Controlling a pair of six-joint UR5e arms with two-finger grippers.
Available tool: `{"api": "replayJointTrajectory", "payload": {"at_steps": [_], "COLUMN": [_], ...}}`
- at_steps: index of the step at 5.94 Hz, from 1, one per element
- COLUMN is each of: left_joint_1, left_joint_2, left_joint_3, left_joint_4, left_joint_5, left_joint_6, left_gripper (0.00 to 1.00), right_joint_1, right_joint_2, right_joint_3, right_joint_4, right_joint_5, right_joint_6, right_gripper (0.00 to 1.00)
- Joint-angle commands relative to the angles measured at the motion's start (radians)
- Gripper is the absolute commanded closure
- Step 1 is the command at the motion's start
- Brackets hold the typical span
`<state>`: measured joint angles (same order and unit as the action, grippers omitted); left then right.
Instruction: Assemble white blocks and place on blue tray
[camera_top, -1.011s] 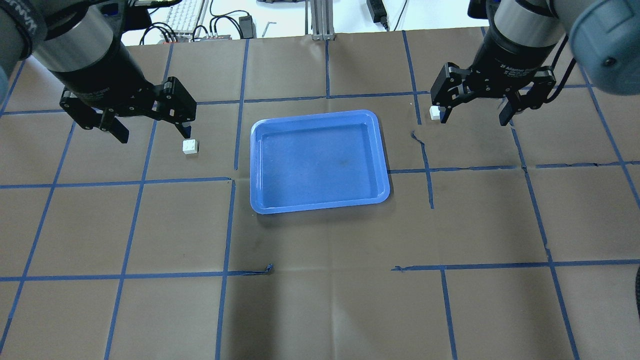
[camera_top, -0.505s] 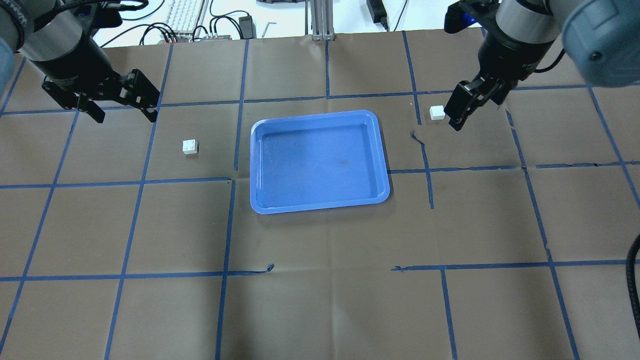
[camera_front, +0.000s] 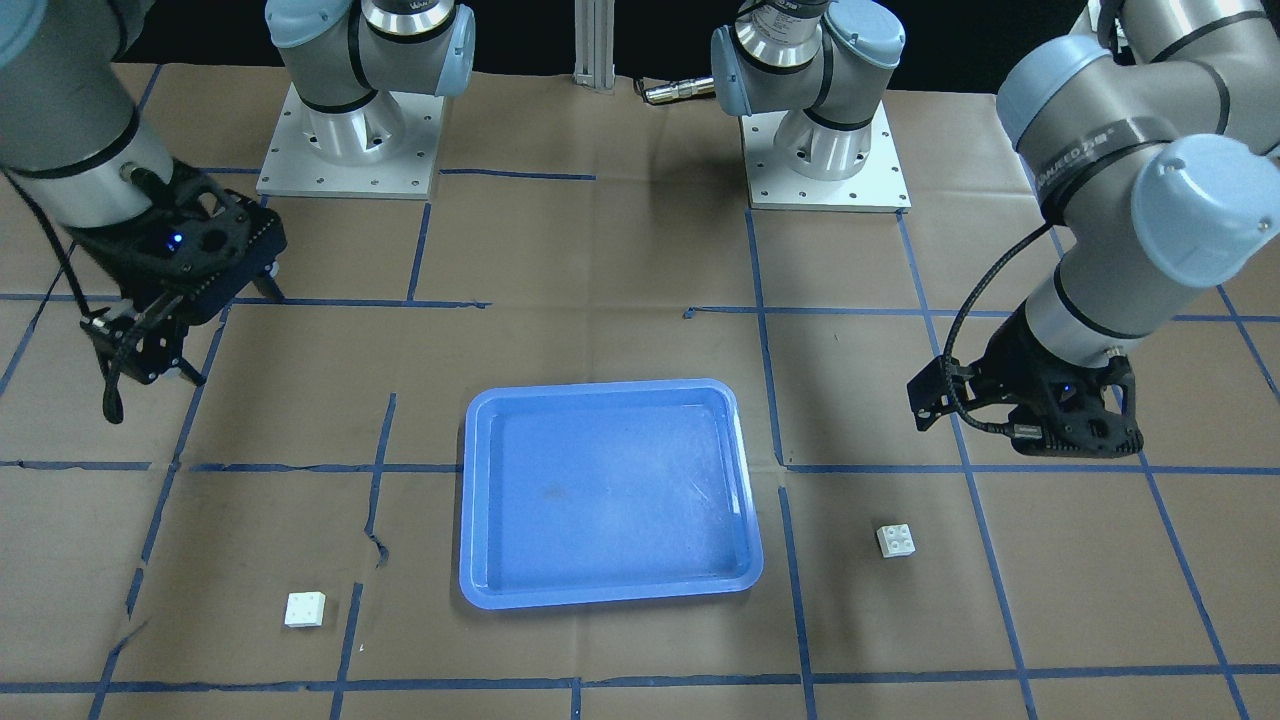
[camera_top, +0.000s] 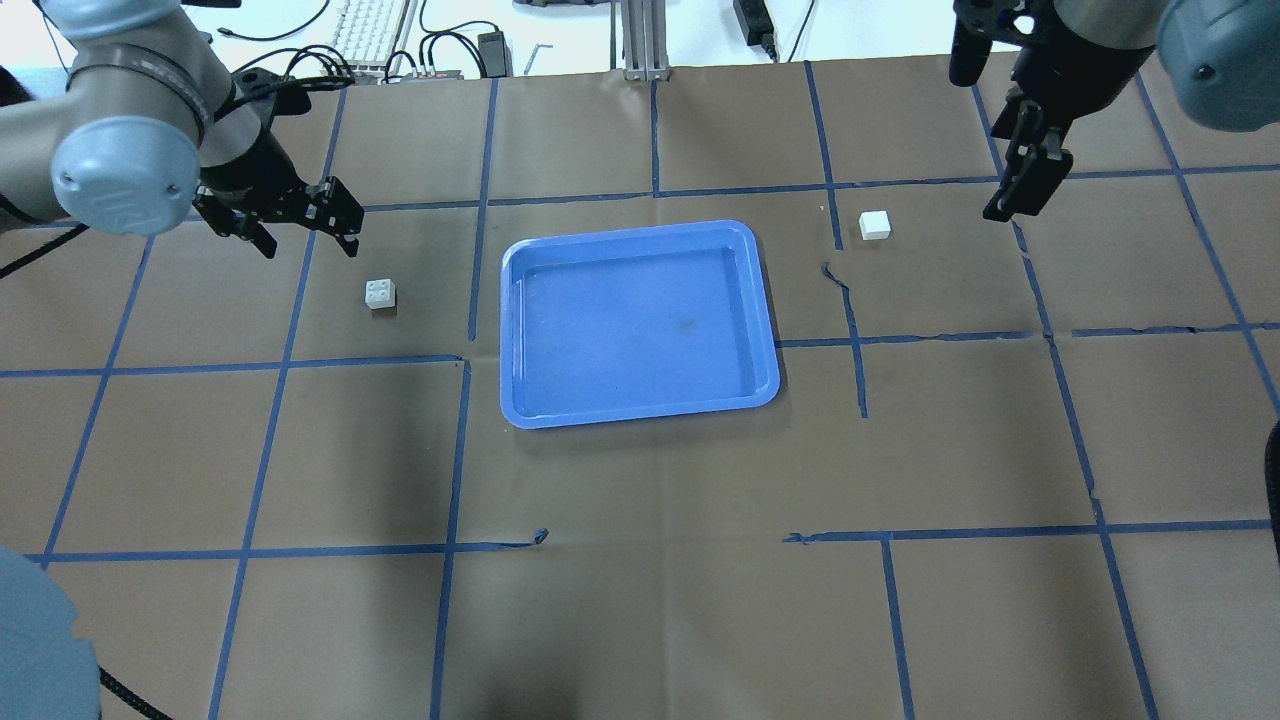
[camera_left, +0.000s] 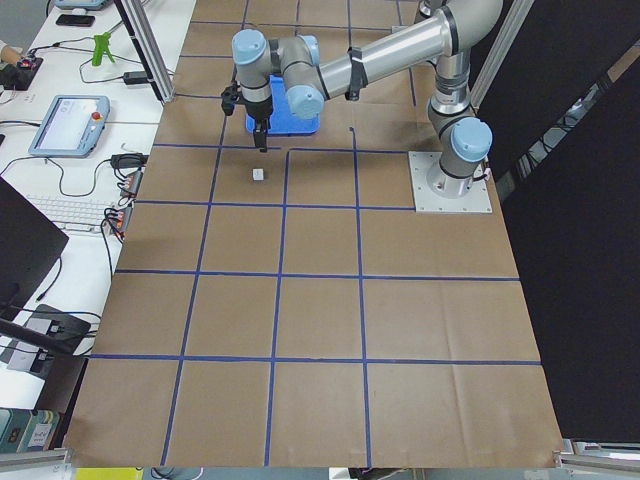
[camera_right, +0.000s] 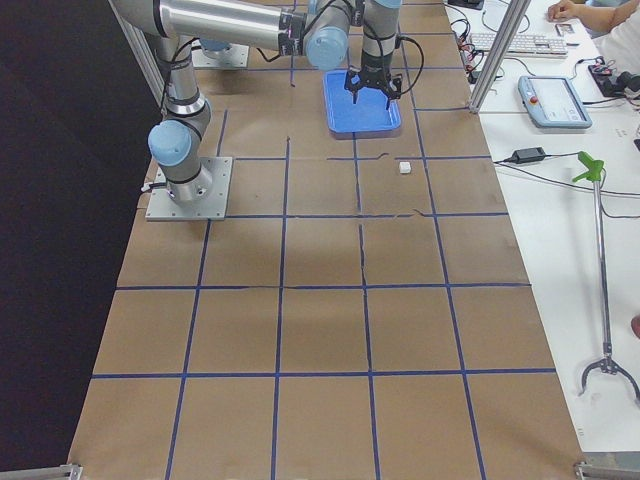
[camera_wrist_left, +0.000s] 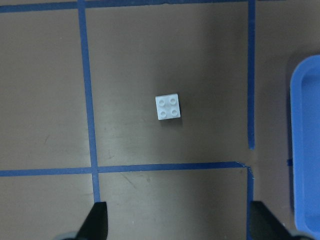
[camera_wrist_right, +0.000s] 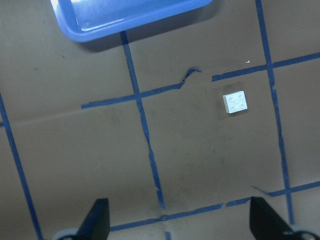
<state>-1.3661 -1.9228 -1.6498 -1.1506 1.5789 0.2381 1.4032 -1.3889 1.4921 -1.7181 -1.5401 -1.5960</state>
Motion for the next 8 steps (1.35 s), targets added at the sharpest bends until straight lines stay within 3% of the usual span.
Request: {"api": "replayJointTrajectory", "payload": {"at_steps": [1, 3, 4, 5, 6, 8], "left_joint_1": [-0.005, -0.005, -0.005, -0.005, -0.005, -0.043], "left_joint_2": [-0.132, -0.172, -0.182, -0.179, -0.179, -0.109], "left_joint_3": [-0.091, -0.108, -0.108, -0.101, -0.094, -0.090], "left_joint_4": [0.258, 0.319, 0.339, 0.348, 0.351, 0.348], "left_joint_5": [0.003, 0.004, 0.004, 0.003, 0.001, -0.007], "left_joint_6": [-0.005, -0.016, -0.011, -0.011, -0.011, 0.019], "left_gripper": [0.01, 0.03, 0.23, 0.69, 0.92, 0.97], "right_joint_1": [-0.039, -0.085, -0.126, -0.174, -0.190, -0.190], "right_joint_2": [0.187, 0.270, 0.315, 0.356, 0.391, 0.480], "right_joint_3": [-0.187, -0.217, -0.202, -0.161, -0.109, -0.061], "right_joint_4": [0.024, 0.067, 0.069, 0.049, 0.032, -0.105], "right_joint_5": [0.049, 0.186, 0.284, 0.452, 0.548, 0.653], "right_joint_6": [-0.298, -0.317, -0.324, -0.358, -0.446, -0.496], "right_gripper": [0.00, 0.00, 0.00, 0.00, 0.00, 0.00]}}
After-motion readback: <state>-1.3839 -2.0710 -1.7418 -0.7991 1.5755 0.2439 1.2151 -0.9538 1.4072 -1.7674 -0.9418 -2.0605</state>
